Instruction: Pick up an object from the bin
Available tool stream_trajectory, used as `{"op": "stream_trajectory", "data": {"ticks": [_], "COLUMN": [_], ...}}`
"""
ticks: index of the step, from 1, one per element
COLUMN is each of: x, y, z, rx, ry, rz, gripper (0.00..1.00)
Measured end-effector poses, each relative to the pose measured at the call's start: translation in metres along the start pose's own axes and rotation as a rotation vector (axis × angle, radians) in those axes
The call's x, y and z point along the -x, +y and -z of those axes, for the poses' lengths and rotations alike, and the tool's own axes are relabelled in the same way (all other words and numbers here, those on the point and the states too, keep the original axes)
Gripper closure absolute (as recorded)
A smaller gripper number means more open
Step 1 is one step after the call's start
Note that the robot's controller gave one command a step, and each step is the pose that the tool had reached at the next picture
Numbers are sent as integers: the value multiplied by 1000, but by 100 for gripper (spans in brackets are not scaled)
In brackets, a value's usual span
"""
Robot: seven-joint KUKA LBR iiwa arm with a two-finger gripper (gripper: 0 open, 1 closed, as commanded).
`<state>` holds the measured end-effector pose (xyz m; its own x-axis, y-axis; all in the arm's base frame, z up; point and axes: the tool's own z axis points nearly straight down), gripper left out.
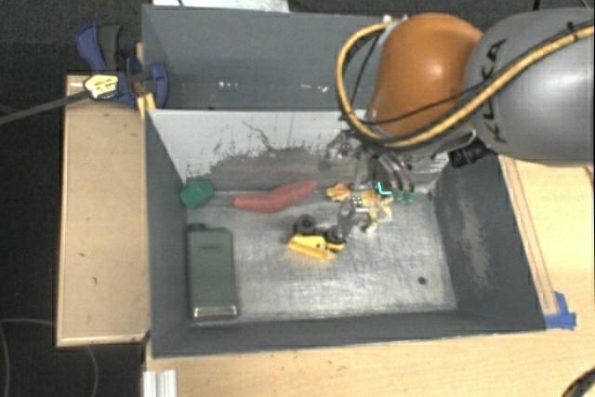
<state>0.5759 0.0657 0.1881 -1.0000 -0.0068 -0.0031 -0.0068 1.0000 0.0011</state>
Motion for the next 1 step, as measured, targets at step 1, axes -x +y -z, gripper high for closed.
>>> {"op": "stream_trajectory", "data": {"ticks": [1], "x": [0], "y": [0], "z": [0], "rx": [0], "ry": [0], "rz": [-1], "gripper": [0]}}
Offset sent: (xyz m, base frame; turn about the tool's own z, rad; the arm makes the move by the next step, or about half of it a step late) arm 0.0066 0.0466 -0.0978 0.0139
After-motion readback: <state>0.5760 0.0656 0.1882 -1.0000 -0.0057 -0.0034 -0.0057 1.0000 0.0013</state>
